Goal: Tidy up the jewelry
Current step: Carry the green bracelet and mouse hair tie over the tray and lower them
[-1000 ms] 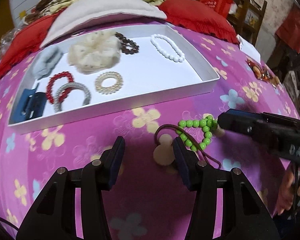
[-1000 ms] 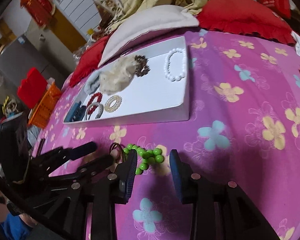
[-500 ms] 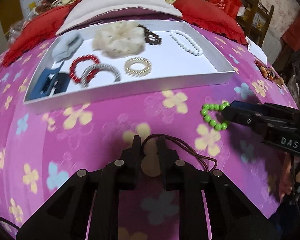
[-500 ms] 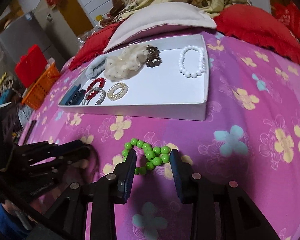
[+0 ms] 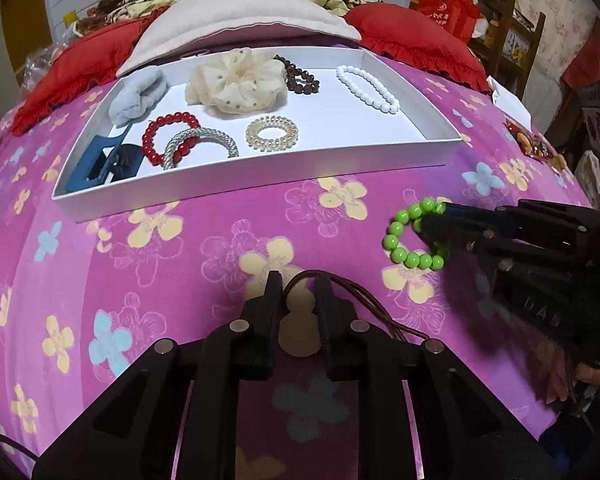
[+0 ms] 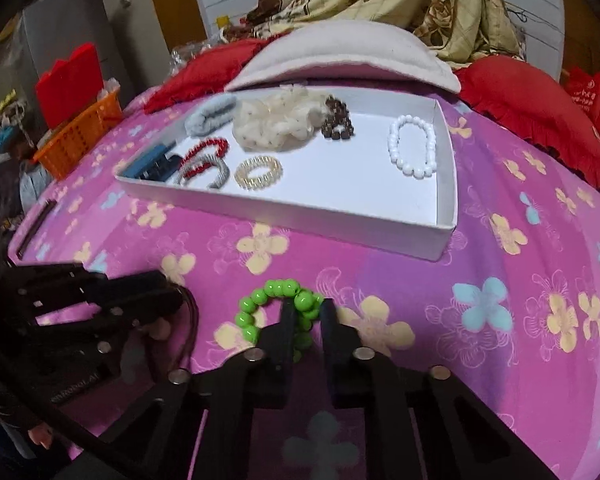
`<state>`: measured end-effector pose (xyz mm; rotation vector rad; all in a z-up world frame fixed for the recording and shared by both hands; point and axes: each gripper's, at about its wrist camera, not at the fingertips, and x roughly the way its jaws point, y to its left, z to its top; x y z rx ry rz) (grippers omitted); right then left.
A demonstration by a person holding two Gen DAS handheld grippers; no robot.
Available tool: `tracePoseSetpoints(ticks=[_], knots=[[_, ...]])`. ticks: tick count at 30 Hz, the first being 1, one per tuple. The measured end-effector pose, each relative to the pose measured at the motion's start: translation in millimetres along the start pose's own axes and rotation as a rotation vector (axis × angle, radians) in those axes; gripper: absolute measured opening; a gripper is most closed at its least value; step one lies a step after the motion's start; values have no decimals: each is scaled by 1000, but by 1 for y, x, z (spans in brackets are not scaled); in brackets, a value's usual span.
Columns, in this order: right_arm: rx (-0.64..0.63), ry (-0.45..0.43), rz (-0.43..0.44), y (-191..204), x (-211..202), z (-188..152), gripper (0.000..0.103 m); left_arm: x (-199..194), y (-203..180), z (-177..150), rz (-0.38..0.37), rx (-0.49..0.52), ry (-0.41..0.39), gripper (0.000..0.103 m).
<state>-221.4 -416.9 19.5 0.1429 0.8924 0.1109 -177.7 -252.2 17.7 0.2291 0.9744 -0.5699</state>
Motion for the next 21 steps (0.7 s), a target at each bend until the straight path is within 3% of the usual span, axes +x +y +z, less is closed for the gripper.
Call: tracePoseSetpoints(ticks=[14, 21], knots=[[124, -151, 97, -12, -39, 12, 8, -52, 17, 15, -51, -89, -99, 15], [150, -250, 125, -14, -68, 39, 8, -66, 22, 32, -60, -105, -120, 15]])
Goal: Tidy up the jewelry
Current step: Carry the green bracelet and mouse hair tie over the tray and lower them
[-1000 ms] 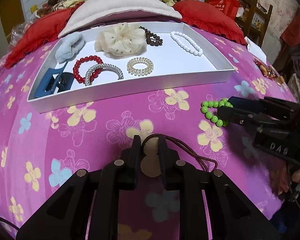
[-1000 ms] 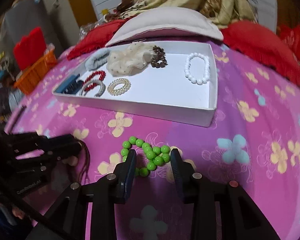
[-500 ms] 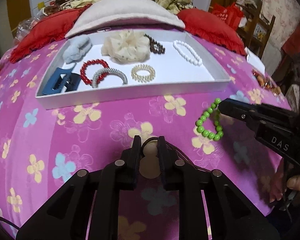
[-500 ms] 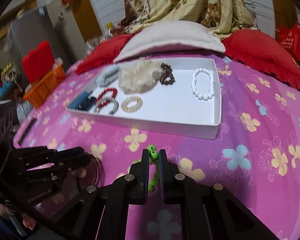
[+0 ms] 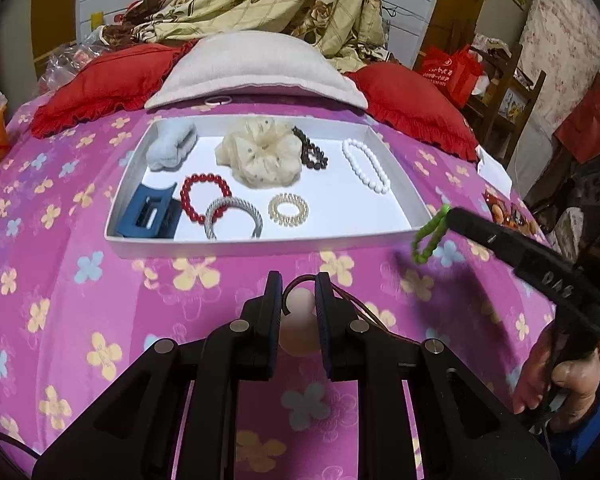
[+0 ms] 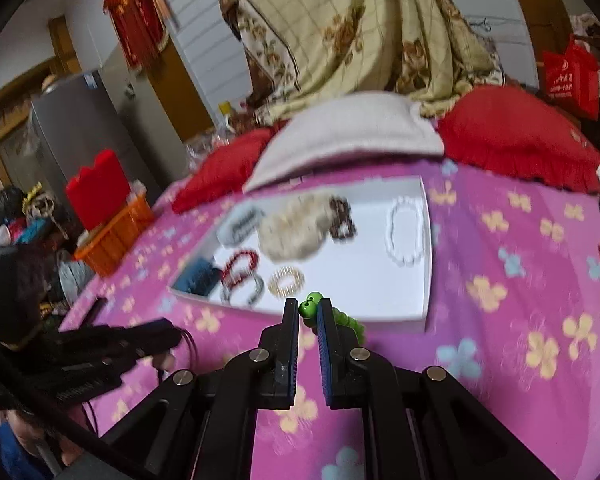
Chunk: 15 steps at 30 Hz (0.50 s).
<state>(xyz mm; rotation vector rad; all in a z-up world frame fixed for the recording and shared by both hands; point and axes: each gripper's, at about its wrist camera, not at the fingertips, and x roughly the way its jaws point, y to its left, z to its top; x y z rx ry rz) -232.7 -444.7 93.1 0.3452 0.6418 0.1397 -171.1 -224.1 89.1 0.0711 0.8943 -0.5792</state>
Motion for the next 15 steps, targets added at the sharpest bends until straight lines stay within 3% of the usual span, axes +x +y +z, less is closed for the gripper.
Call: tracePoseSetpoints(ticks=[6, 15], knots=[[27, -25, -2, -8, 12, 29, 8, 1, -7, 30, 7, 15, -26, 15], [90, 7, 17, -38, 50, 46, 8, 51, -19, 78, 49, 41, -11, 15]])
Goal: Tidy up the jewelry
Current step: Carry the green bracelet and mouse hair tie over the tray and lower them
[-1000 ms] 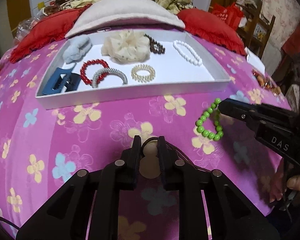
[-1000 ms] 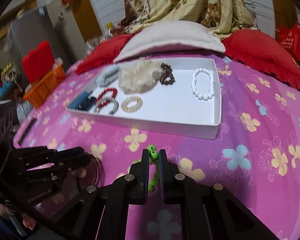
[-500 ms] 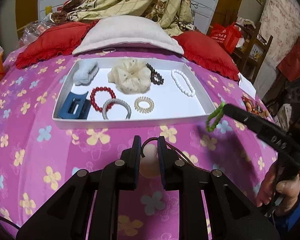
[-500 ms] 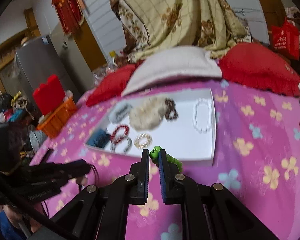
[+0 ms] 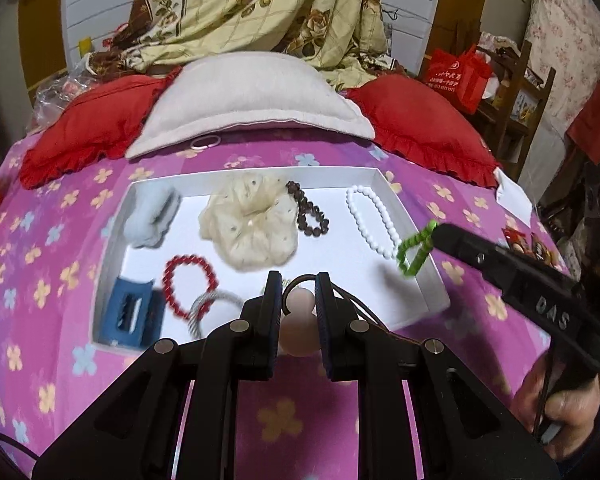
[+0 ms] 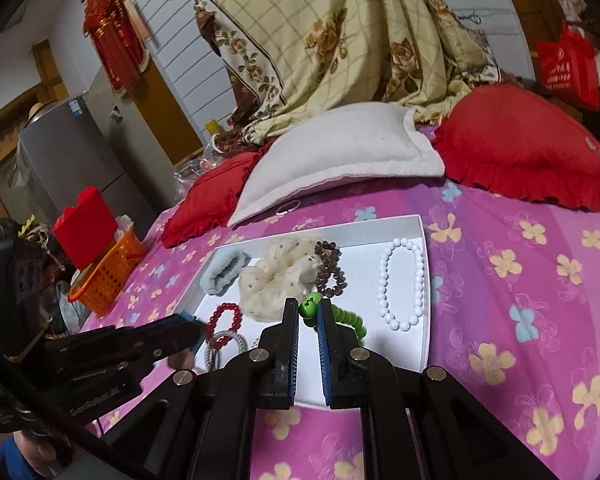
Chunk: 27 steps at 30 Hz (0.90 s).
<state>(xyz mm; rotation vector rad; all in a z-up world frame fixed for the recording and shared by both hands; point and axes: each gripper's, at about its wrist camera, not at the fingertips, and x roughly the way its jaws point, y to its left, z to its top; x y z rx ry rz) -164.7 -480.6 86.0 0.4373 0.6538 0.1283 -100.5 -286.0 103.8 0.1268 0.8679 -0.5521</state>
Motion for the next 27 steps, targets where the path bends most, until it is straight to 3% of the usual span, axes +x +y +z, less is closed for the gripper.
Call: tracePoseSetpoints(ticks=[13, 27], knots=[[101, 63, 12, -34, 23, -3, 8, 88, -15, 24, 25, 9, 115, 15], [85, 107, -43, -40, 33, -8, 9, 109, -5, 20, 19, -22, 160, 18]])
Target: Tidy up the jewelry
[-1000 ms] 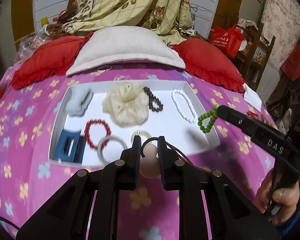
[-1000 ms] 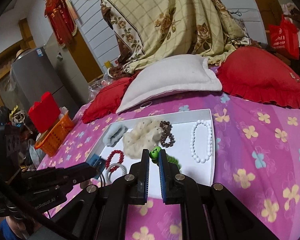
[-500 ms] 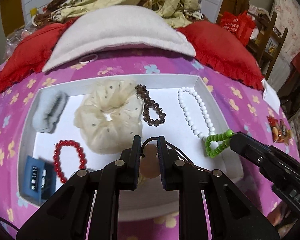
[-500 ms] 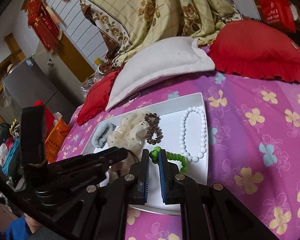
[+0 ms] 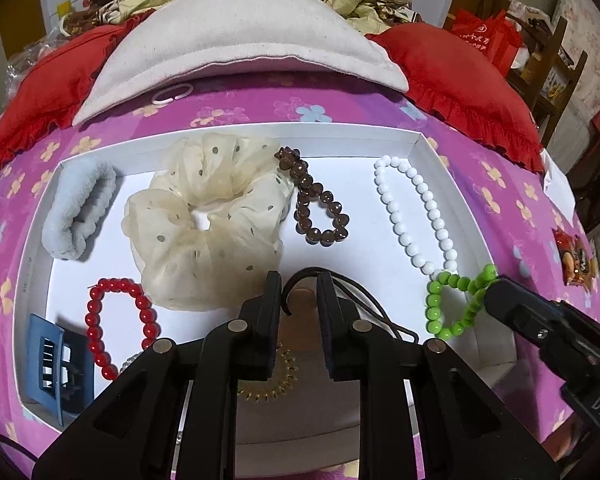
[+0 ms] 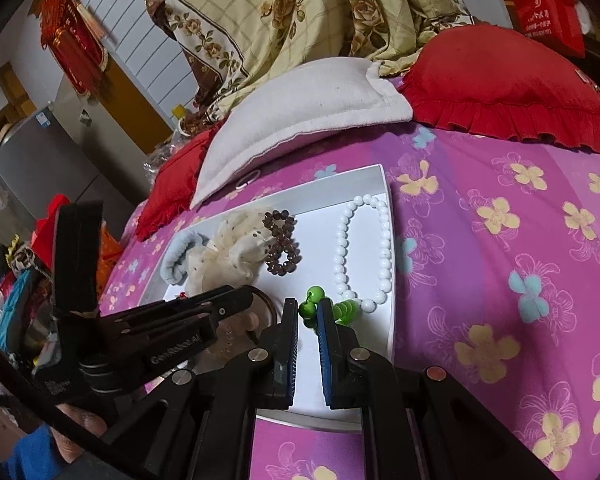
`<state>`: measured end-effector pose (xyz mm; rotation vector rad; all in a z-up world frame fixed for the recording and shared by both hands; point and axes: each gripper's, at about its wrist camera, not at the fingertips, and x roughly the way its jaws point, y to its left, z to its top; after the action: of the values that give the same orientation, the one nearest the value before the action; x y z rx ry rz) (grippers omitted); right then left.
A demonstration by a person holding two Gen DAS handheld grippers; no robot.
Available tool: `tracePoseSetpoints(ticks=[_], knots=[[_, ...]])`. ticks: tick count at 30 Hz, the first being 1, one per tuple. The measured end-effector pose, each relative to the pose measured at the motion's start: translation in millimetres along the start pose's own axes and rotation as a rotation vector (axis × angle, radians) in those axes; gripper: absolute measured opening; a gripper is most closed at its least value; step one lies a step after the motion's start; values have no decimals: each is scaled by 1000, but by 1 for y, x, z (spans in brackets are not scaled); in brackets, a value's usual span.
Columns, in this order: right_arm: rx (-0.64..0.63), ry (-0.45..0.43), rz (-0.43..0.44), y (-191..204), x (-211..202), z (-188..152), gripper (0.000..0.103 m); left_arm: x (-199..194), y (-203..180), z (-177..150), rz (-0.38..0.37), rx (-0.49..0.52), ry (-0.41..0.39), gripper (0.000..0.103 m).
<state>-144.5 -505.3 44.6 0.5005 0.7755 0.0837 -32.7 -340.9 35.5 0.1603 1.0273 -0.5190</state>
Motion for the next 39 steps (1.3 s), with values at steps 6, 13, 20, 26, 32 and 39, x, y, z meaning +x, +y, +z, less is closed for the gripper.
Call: tracePoseSetpoints(ticks=[6, 13, 20, 26, 32, 39], knots=[[-19, -26, -15, 2, -6, 0, 32, -17, 3, -3, -22, -13, -22, 32], [-75, -28, -7, 21, -4, -7, 32, -64, 20, -13, -8, -36, -86, 34], [-196, 25, -9, 62, 18, -33, 32, -103, 59, -45, 108, -91, -149, 42], [-250, 59, -32, 73, 33, -45, 32, -91, 83, -66, 180, -112, -106, 44], [-255, 85, -49, 71, 38, -48, 32, -64, 86, -74, 212, -84, -58, 43], [-267, 115, -55, 72, 37, -48, 33, -65, 84, -83, 248, -68, -68, 41]])
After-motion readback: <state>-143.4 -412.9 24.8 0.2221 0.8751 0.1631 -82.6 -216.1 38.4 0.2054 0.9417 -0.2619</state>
